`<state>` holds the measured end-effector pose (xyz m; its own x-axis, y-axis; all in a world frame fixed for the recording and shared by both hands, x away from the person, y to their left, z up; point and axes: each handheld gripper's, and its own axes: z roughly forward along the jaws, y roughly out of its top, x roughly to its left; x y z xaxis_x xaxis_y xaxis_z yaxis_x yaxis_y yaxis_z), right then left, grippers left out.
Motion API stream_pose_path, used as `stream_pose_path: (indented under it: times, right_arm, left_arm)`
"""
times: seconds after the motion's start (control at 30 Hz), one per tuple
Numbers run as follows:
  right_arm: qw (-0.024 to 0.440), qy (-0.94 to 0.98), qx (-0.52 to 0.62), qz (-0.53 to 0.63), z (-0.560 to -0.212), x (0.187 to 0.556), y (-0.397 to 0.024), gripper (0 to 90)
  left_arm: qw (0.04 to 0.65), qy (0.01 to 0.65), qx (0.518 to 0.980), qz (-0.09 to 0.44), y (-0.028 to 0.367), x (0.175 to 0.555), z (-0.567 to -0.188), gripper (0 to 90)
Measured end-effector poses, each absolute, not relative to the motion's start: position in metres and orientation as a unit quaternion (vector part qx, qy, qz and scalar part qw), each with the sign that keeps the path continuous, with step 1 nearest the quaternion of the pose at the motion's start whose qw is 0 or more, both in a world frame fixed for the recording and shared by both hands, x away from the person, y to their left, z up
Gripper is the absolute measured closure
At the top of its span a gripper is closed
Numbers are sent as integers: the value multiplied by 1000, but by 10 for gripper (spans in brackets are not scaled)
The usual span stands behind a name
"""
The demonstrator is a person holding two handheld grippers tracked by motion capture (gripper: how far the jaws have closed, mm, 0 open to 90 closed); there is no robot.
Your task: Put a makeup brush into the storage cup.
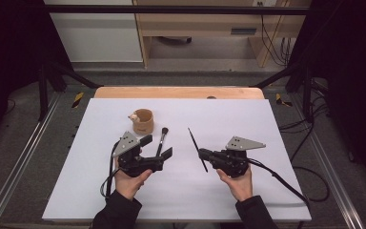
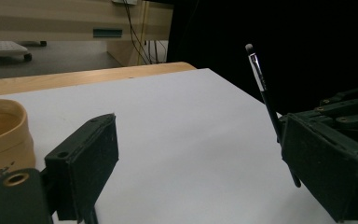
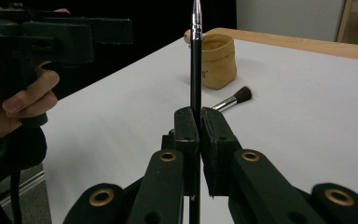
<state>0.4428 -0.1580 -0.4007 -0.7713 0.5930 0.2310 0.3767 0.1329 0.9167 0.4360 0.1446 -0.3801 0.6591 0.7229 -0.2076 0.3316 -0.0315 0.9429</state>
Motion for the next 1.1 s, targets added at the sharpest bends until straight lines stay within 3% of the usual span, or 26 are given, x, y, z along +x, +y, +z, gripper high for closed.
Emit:
stream_pose_path:
  times: [0.87,1.1]
  right_arm:
    - [96,745,320,577,-402,441,-157,857]
    - [97,743,319,580,-401,441,-157,858]
  left_arm:
    - [619,375,679,123,94,447,-381,149]
    - [626,383,671,107,88,450,-384,212]
